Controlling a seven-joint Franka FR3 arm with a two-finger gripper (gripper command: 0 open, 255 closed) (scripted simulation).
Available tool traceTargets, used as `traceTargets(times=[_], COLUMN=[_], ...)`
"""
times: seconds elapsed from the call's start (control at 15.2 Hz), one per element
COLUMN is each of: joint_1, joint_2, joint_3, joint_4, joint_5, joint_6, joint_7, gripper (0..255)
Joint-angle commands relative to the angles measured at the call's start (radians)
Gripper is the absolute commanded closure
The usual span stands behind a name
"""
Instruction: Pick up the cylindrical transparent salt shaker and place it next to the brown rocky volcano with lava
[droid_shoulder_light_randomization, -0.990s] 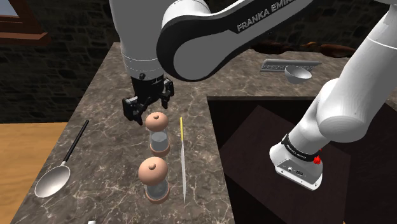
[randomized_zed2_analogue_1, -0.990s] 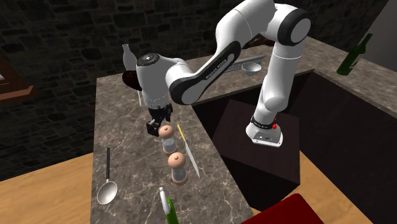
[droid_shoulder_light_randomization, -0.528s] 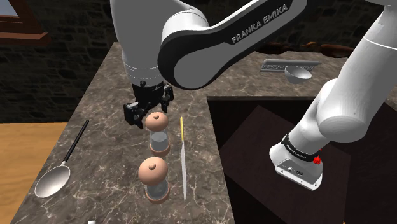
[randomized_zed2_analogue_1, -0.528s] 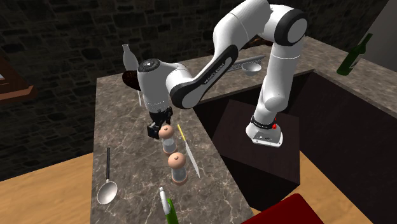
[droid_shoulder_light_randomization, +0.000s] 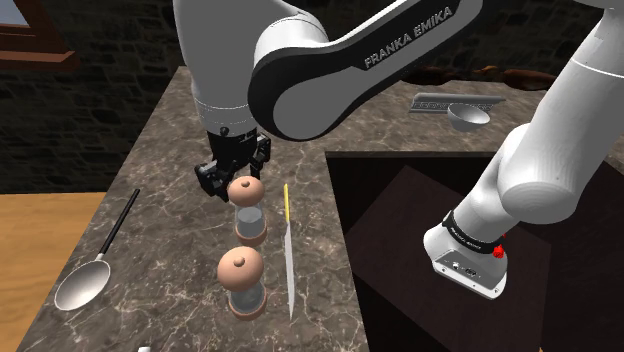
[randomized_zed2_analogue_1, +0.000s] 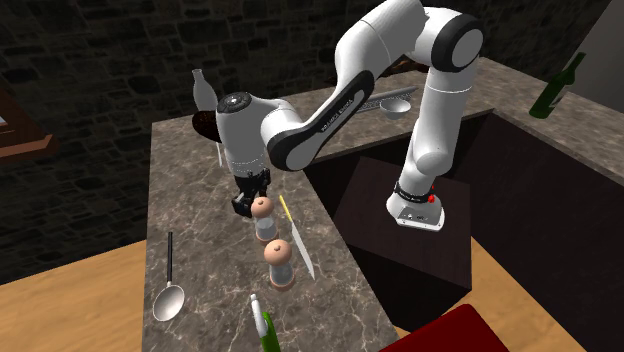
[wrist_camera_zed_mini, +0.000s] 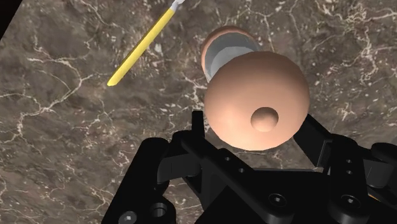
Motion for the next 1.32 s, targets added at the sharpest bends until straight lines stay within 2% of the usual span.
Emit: traceTargets(times=[0.0, 0.26, 1.25], joint_1=[0.0, 0.0, -0.009], joint_2=[0.0, 0.0, -0.079], joint_3=[0.0, 0.0, 0.003], joint_4=[0.0, -0.001, 0.125], joint_5=[0.0, 0.0, 0.063], joint_6=[0.0, 0.0, -0.188], joint_7=[0.0, 0.0, -0.05], gripper=[255, 255, 255])
